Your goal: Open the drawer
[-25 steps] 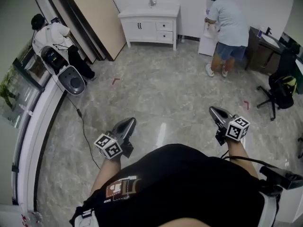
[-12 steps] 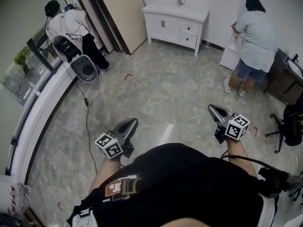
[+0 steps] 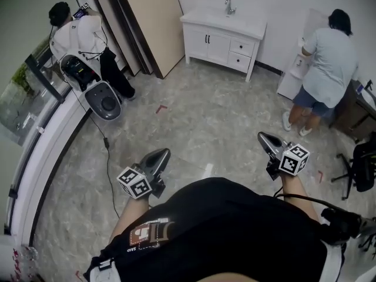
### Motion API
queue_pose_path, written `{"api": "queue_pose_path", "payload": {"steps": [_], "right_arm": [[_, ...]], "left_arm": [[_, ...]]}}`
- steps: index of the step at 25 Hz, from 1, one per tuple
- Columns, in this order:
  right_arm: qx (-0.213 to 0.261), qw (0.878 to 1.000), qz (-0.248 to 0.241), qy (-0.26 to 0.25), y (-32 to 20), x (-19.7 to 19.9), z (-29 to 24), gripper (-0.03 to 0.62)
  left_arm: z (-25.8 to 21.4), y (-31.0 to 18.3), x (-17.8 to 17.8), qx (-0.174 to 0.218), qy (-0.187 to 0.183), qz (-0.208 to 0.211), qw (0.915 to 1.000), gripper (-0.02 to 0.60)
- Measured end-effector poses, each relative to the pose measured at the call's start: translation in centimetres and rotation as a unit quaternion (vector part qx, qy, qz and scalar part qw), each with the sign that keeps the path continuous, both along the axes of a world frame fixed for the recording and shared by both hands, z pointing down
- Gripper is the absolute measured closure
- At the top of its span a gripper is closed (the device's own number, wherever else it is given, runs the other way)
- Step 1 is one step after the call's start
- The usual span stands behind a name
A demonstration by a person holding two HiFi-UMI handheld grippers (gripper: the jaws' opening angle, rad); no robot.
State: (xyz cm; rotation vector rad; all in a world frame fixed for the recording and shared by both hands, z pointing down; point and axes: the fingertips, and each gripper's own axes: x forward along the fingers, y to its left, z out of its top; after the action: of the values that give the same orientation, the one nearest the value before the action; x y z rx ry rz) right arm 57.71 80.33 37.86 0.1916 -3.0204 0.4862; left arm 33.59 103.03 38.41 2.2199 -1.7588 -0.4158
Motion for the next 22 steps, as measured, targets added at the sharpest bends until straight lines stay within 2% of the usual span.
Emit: {"api": "queue_pose_path", "payload": {"steps": [4, 8, 15, 22], "right_arm": [[0.0, 1.0, 0.022, -0.011, -2.0, -7.7, -1.2, 0.597], [-0.013, 1.0, 0.012, -0.002, -3.2, -14.2, -0.1, 0.597], [-0.026, 1.0, 0.014, 0.009, -10.8, -19.9, 2.1, 0.597], [-0.029, 0.999, -0.043, 0.011, -21.8, -26.9, 2.5, 0.597]], "left_arm": [[-1.6, -2.2, -8.6, 0.005, -0.015, 0.02, 0.9997, 0.594], [-2.2, -4.9, -15.1, 0.008, -0.013, 0.025, 0.9996, 0.594], [-0.2, -10.9, -21.0, 0.0, 0.003, 0.01, 0.9999, 0.594], [-1.1, -20.0, -25.7, 0.011, -0.007, -0.044, 0.9989, 0.594]]}}
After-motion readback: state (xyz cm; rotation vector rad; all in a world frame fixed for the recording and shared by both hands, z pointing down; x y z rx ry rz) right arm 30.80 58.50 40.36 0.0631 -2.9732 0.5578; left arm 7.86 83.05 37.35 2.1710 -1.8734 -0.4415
